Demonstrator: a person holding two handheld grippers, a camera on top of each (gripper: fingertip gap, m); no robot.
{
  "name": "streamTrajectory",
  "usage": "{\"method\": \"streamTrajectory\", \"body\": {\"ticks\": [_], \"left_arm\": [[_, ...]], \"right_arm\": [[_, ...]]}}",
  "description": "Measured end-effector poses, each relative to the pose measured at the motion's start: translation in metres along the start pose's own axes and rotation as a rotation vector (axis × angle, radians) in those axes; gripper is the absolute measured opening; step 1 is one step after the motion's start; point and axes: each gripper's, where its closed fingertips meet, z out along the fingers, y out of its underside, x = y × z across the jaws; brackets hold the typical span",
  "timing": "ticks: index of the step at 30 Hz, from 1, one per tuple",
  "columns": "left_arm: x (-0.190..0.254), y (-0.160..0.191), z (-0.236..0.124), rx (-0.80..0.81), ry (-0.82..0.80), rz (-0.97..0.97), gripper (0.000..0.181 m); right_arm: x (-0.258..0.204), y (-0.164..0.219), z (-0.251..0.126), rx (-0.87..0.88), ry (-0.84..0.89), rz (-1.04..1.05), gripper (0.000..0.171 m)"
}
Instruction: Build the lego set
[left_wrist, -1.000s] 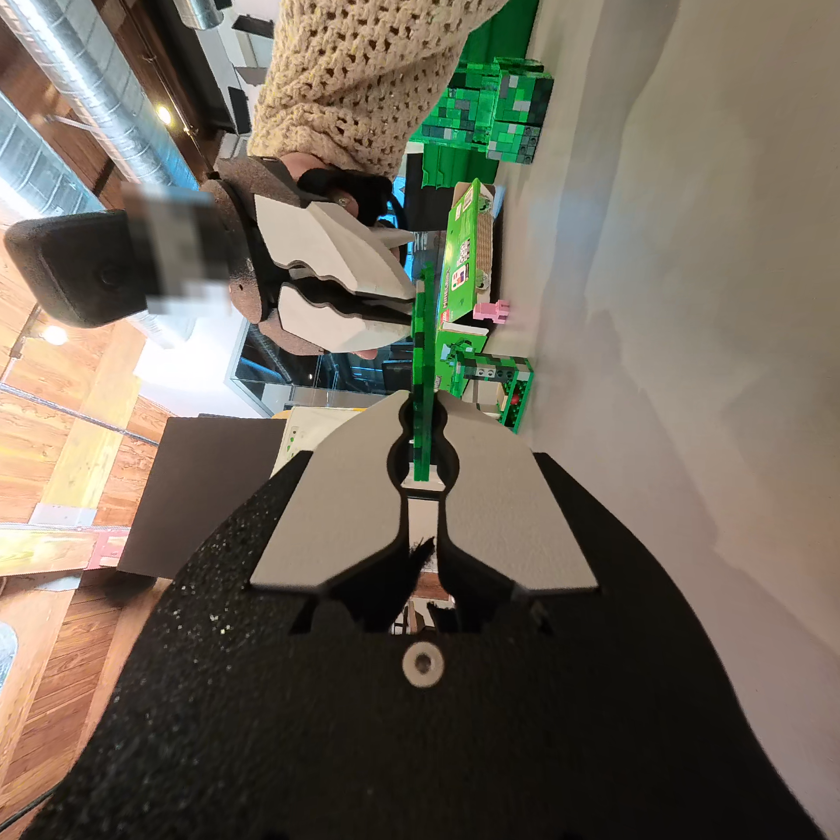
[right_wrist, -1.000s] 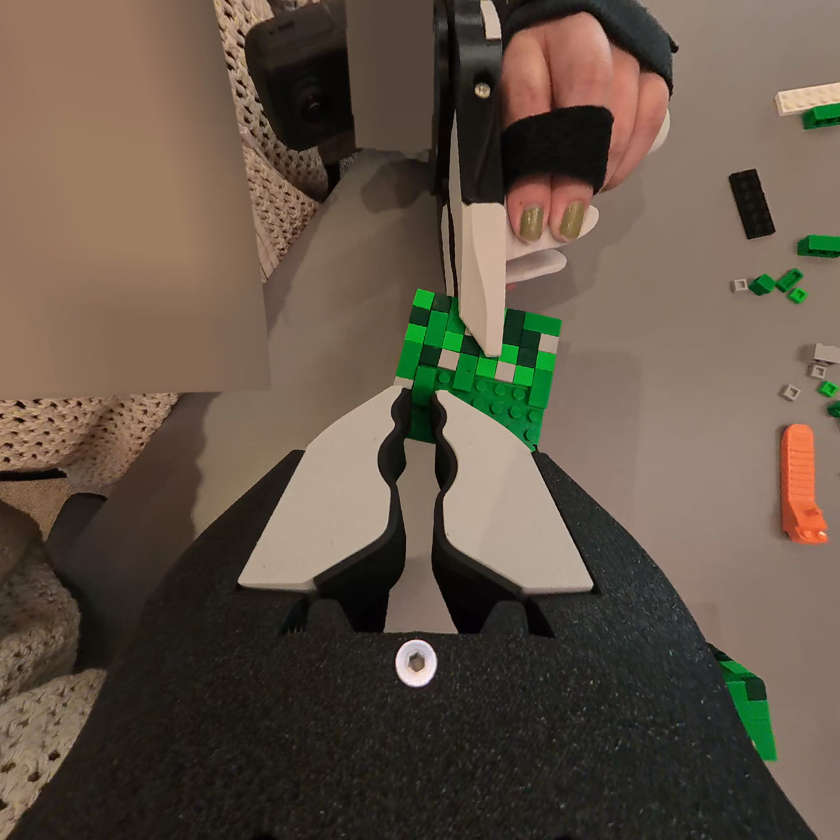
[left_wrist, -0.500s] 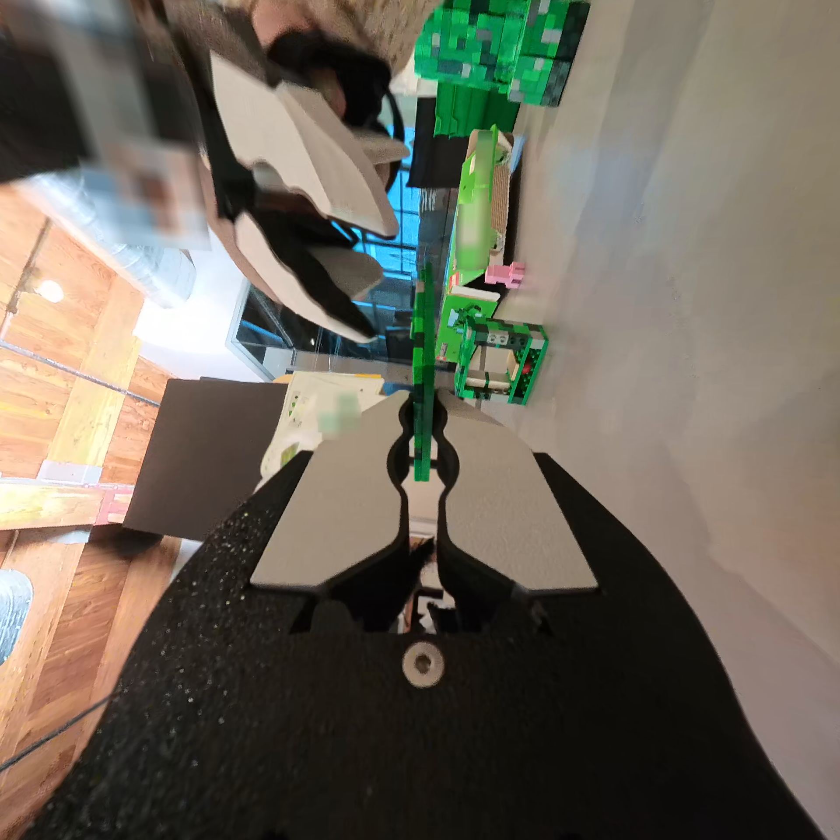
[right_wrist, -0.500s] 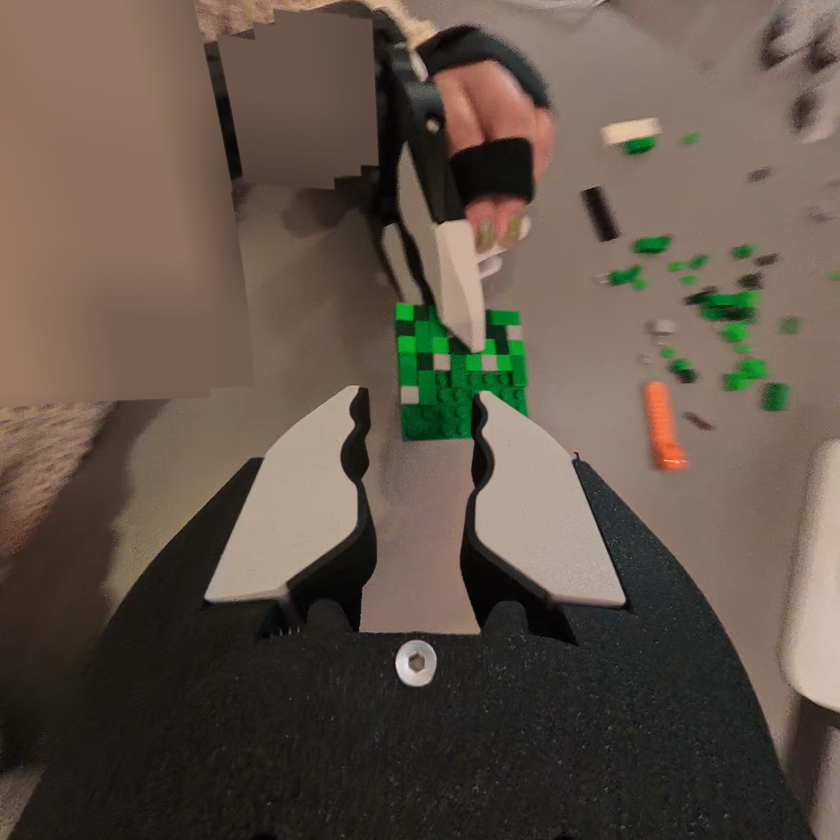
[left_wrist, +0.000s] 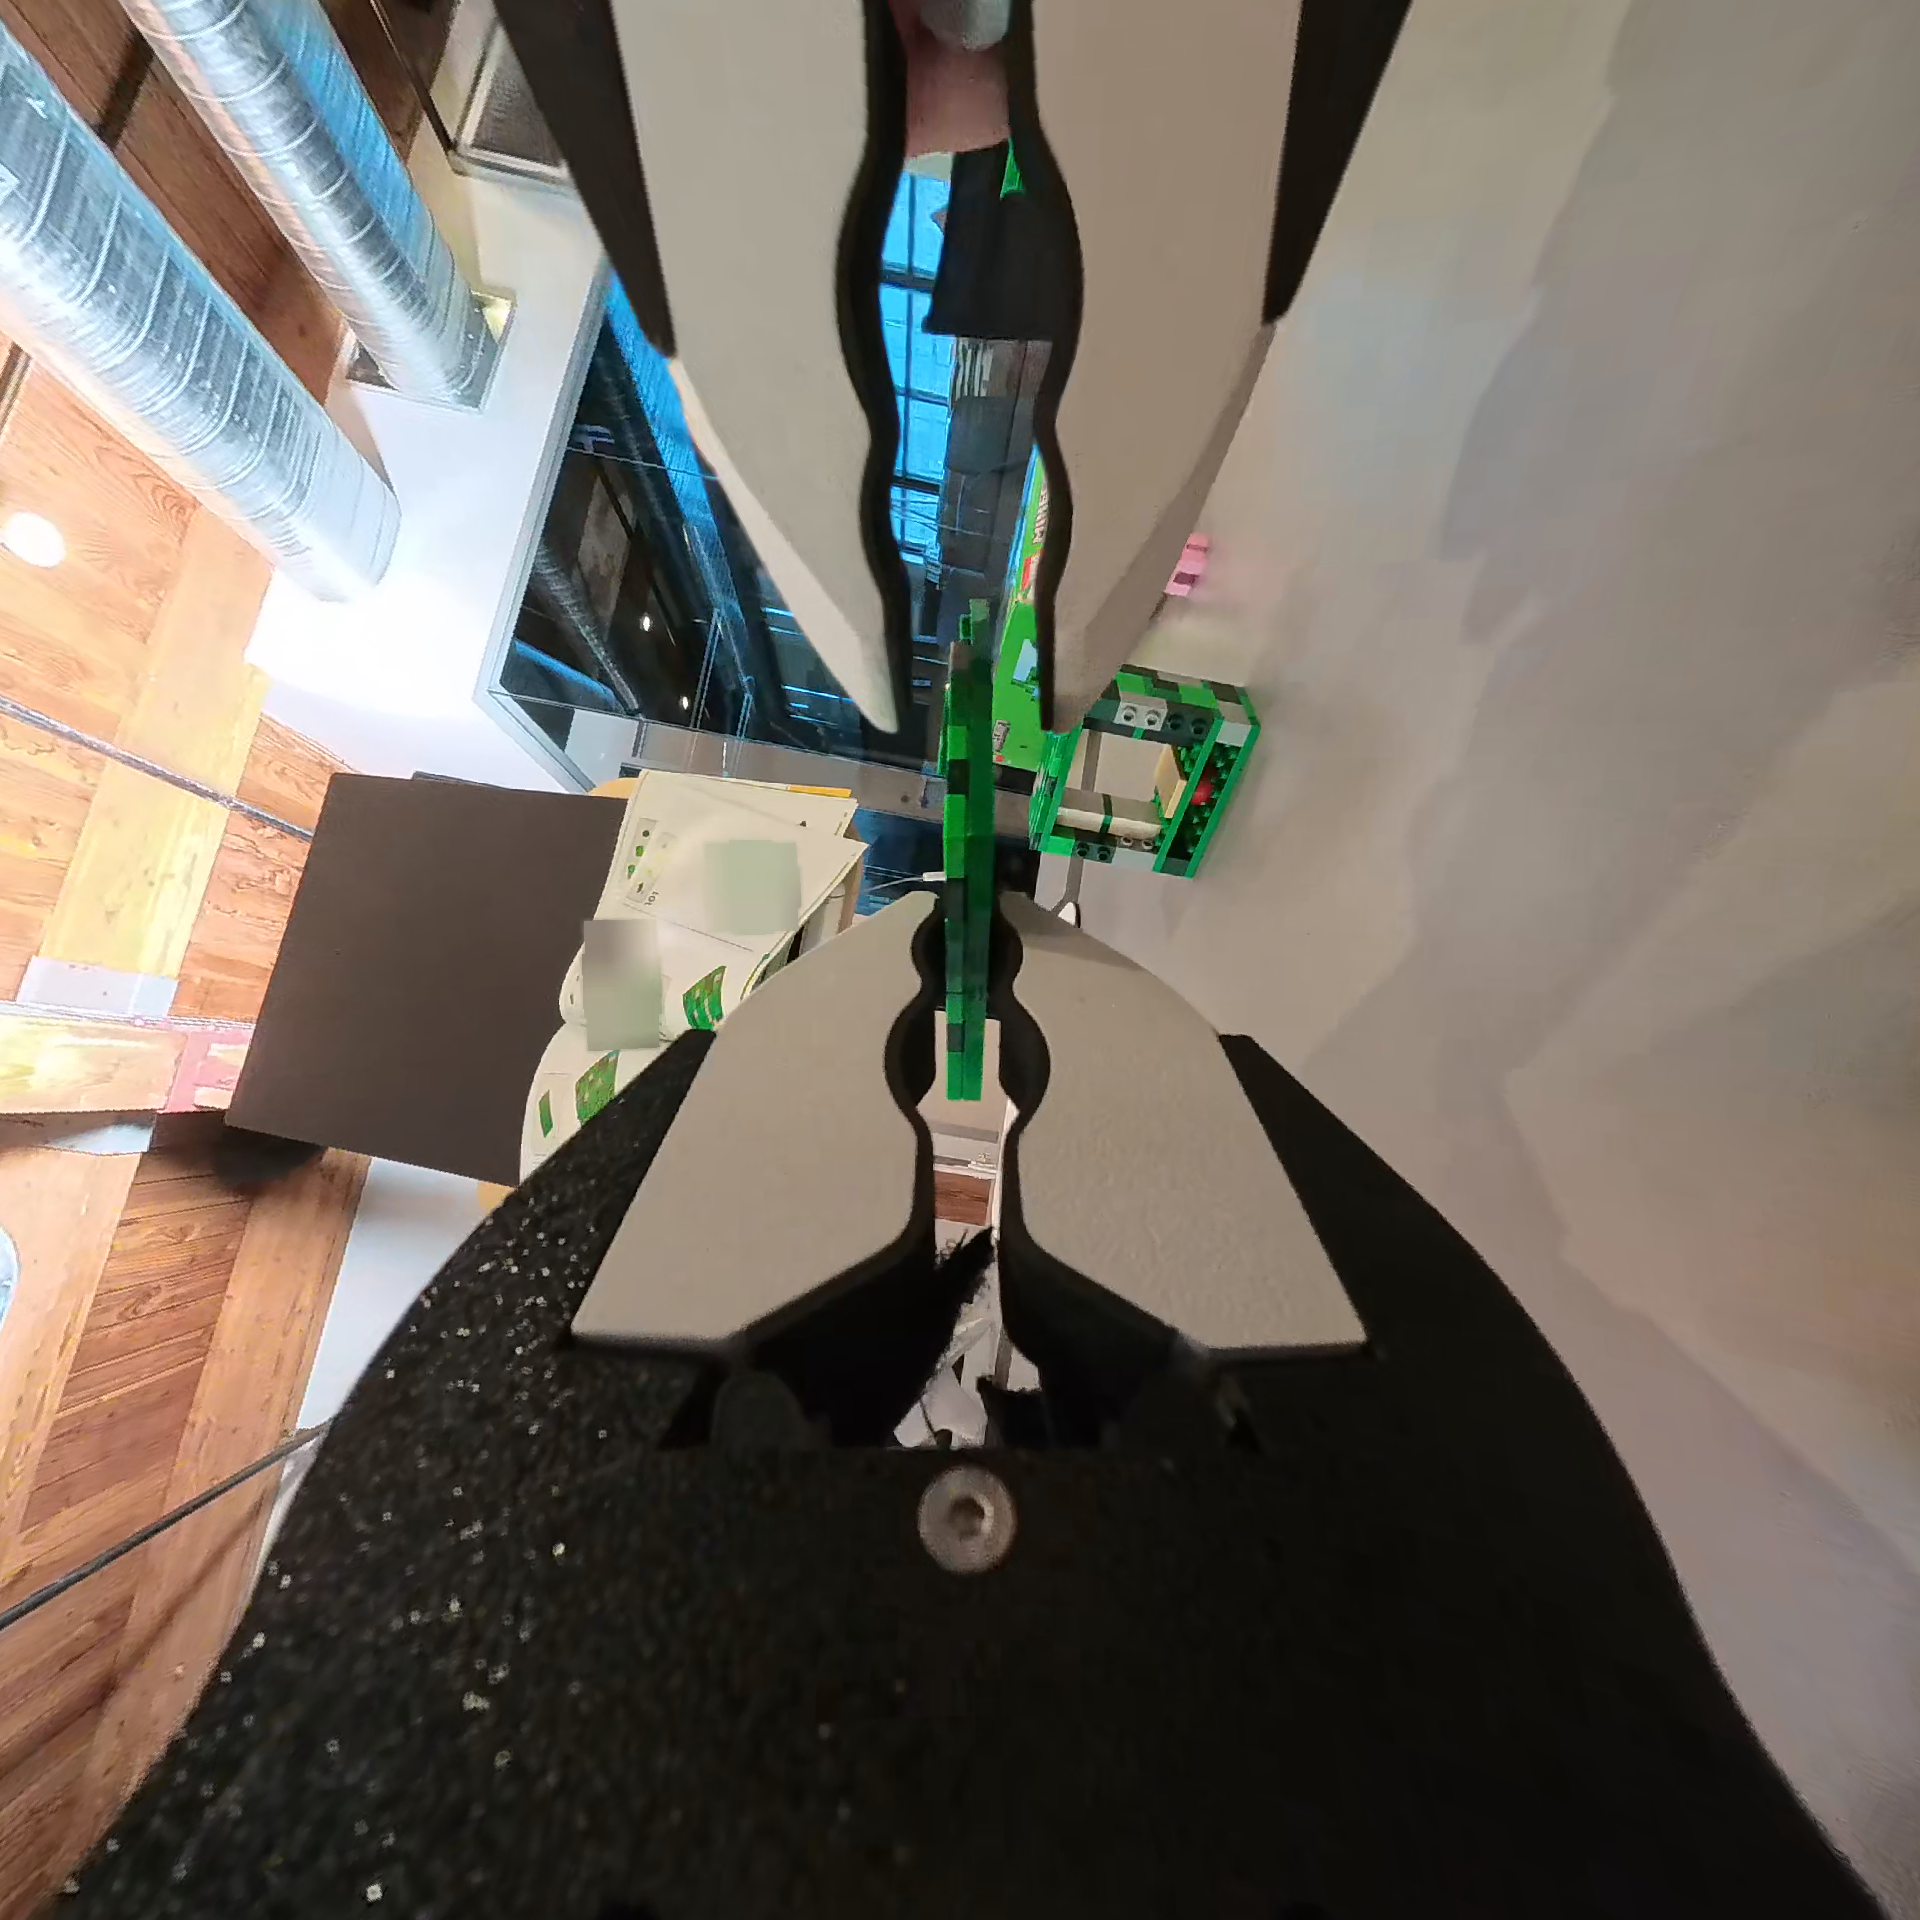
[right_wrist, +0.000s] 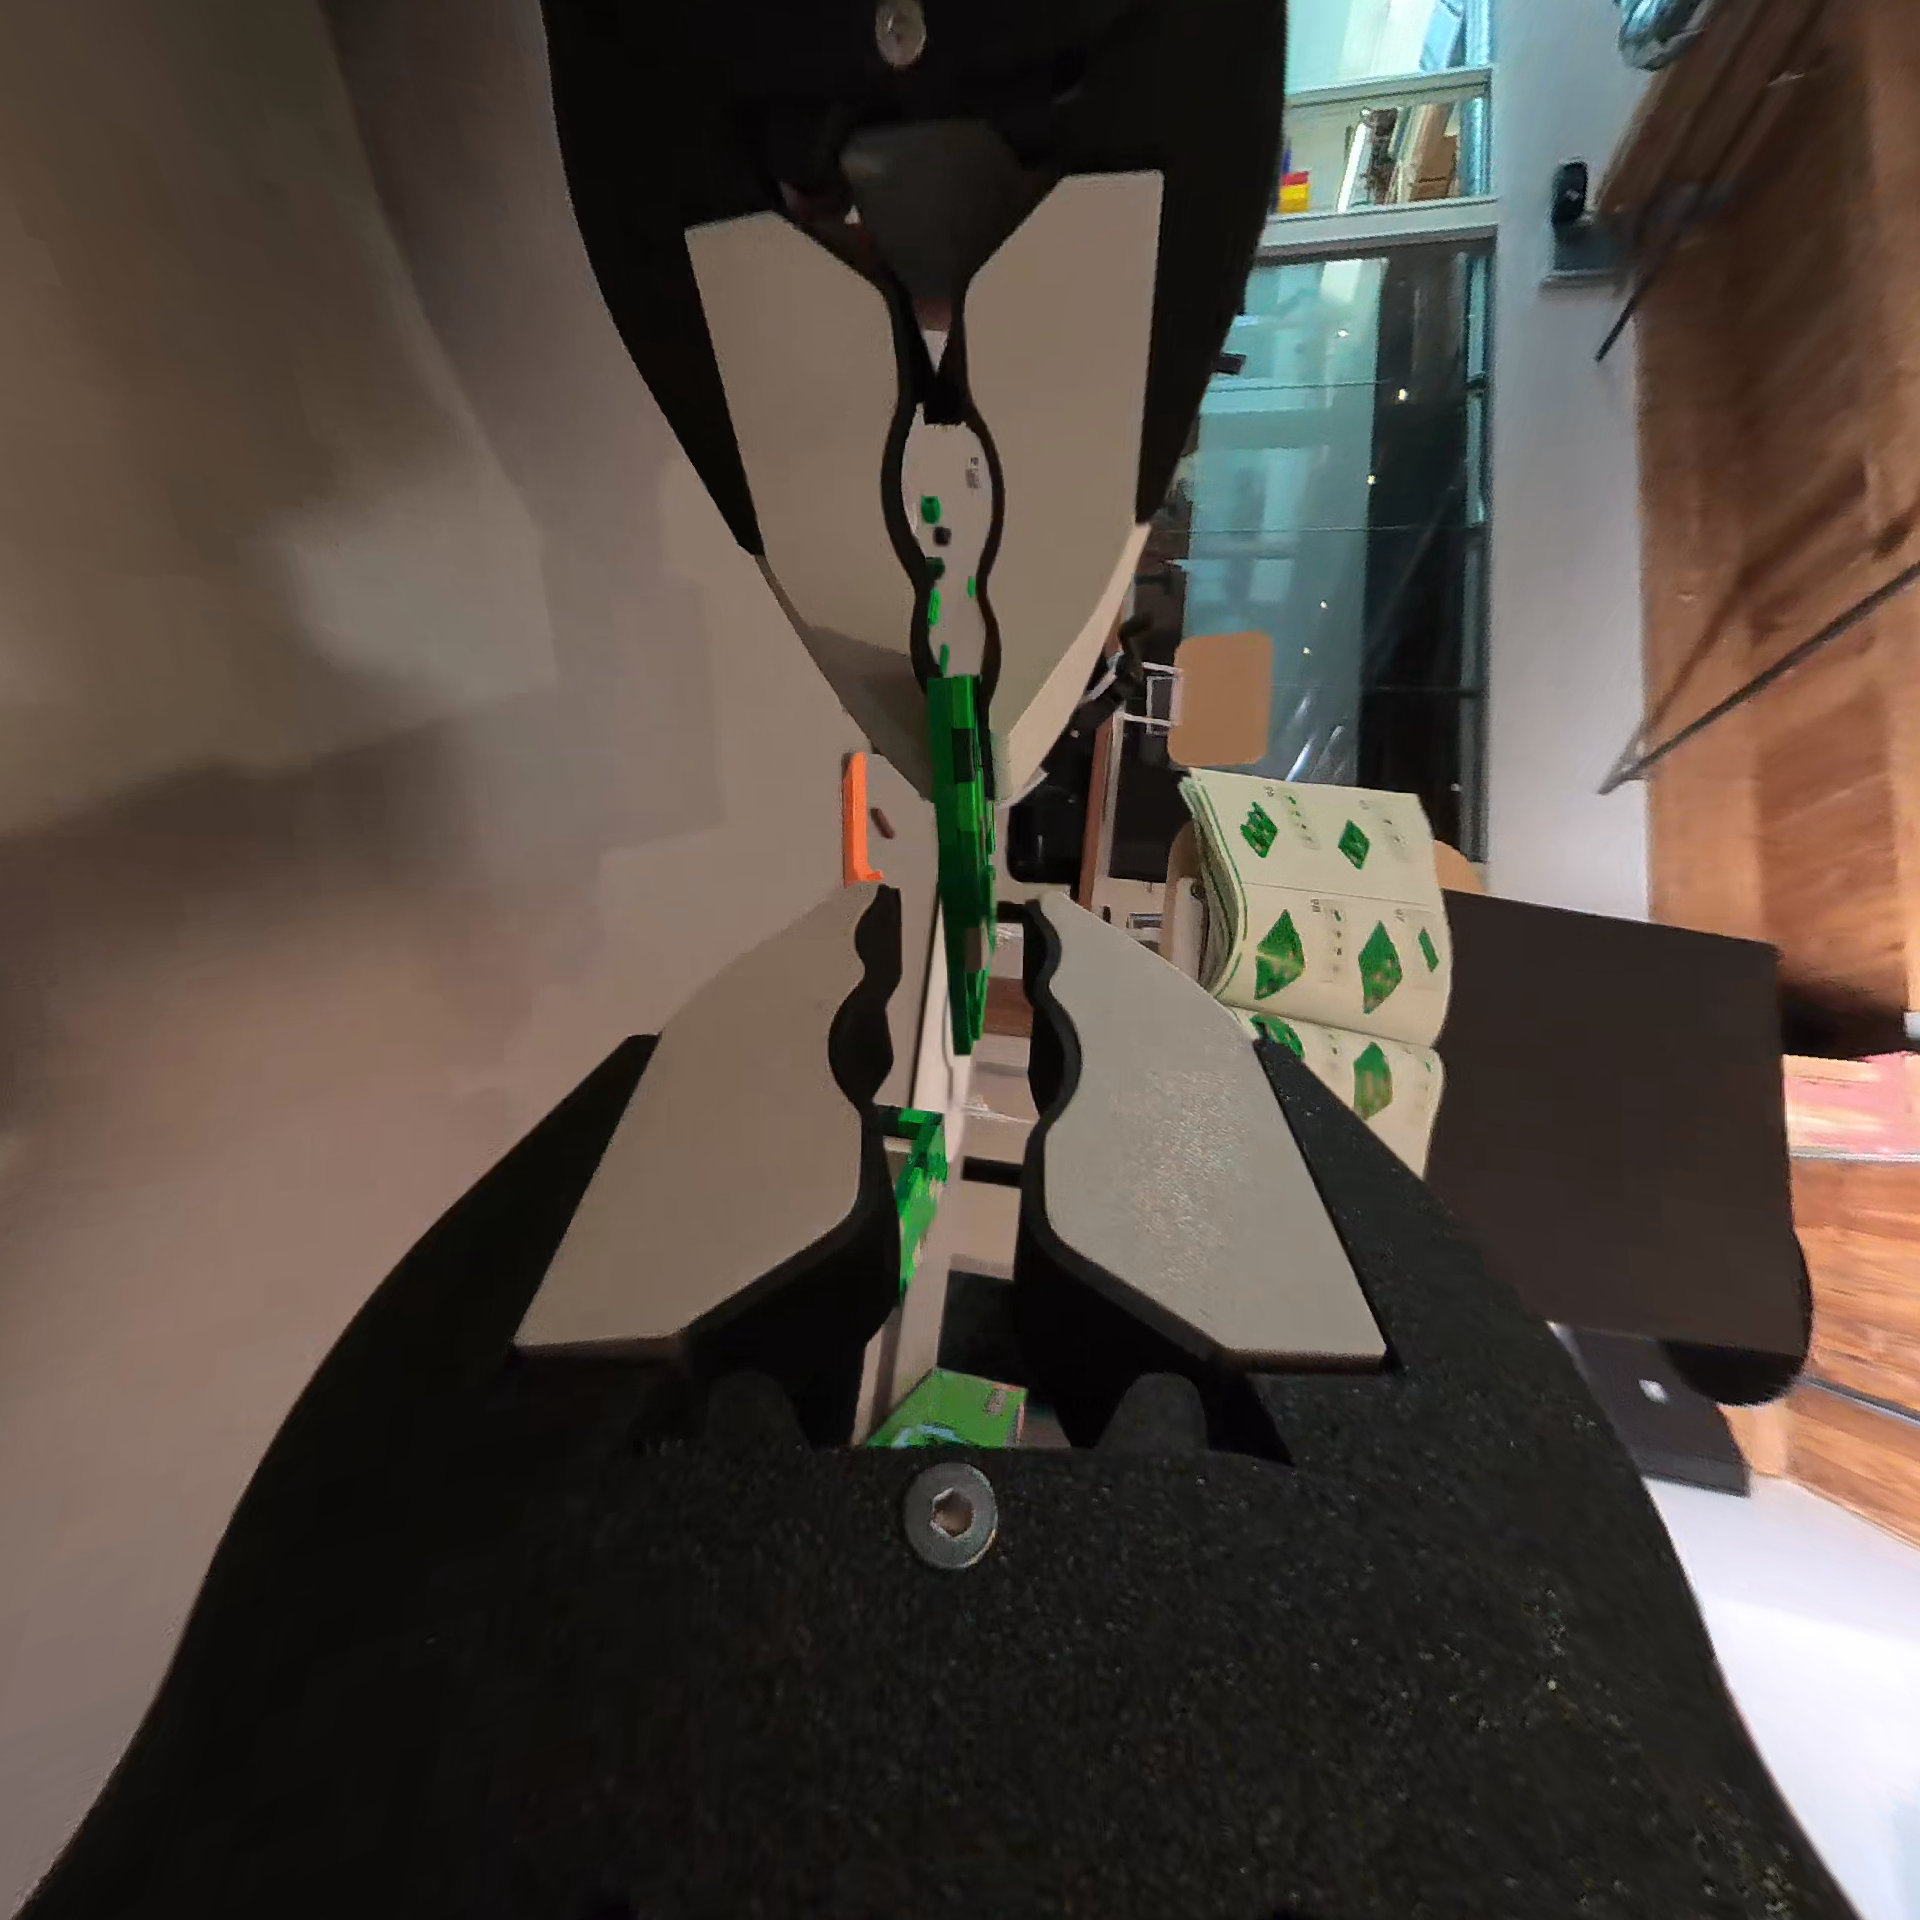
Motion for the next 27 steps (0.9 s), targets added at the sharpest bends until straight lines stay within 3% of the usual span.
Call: {"method": "streamTrajectory", "body": {"ticks": [10,27], "left_arm": [[0.0009,-0.0018,-0.0003,0.008,0.007,-0.005,0.006],[0.0056,-0.0012,-0.0021,0.000,0.029,0.037,0.006]], "right_arm": [[0.0004,0.0020,0.0061,-0.013,0.023,-0.026,0.009],[-0.0029,0.0025,0.0060,-0.013,-0.004,-0.276,0.008]]}}
